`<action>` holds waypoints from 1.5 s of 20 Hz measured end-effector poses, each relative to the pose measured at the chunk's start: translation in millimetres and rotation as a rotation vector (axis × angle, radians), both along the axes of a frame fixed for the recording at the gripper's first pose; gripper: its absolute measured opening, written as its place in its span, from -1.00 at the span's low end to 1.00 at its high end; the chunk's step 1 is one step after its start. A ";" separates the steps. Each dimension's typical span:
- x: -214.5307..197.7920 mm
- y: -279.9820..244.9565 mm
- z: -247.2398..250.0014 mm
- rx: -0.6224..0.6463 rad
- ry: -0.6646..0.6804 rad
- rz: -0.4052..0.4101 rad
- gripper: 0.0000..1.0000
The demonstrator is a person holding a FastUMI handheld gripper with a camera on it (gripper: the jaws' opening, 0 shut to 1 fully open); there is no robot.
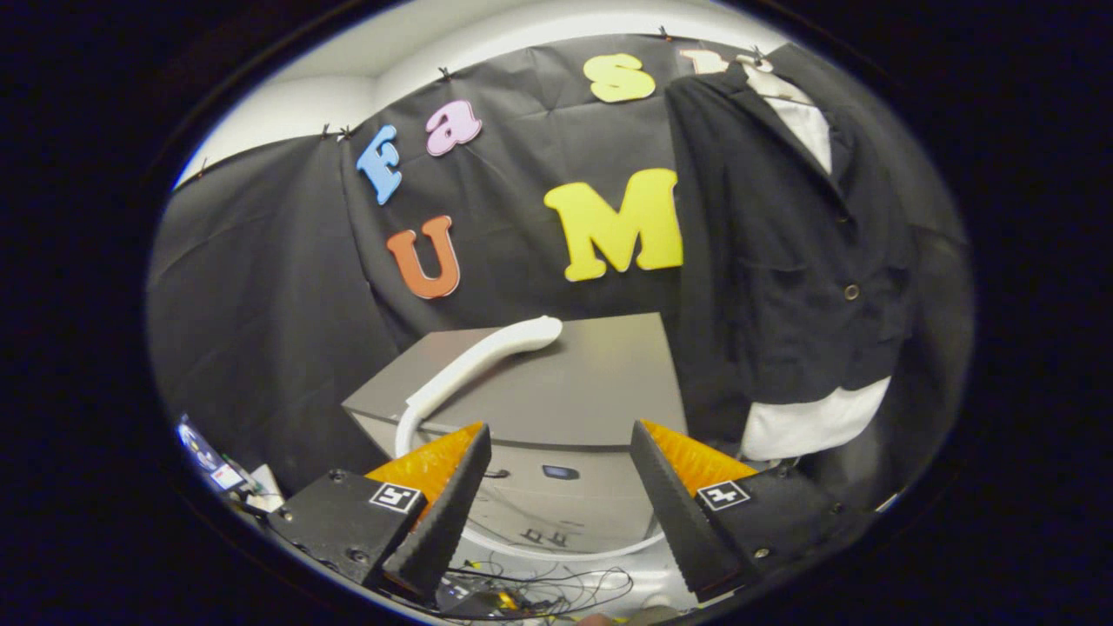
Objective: Iron the clothes twice with a garment steamer, once on the left side and once on the right side.
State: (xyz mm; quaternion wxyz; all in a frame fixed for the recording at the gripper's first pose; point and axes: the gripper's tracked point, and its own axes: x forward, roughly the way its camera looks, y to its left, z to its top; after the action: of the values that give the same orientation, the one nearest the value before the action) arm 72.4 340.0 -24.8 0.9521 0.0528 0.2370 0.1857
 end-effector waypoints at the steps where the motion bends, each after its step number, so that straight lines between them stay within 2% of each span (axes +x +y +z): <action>1: 7.3 10.8 0.1 -0.007 0.014 0.010 1.00; 8: 74.5 102.9 -5.0 -0.060 0.108 0.077 1.00; 11: 91.0 136.9 -13.1 -0.041 0.170 0.103 0.99; 17: 129.9 169.1 -41.6 -0.080 0.265 0.038 0.97; 22: 156.0 166.4 -67.3 -0.142 0.327 -0.067 0.94; 24: 160.6 168.5 -73.5 -0.140 0.356 -0.078 0.91; 30: 168.7 173.3 -85.5 -0.169 0.385 -0.126 0.67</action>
State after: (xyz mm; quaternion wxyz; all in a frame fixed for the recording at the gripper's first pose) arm 241.1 513.2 -110.3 0.9001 0.0219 0.4254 0.0919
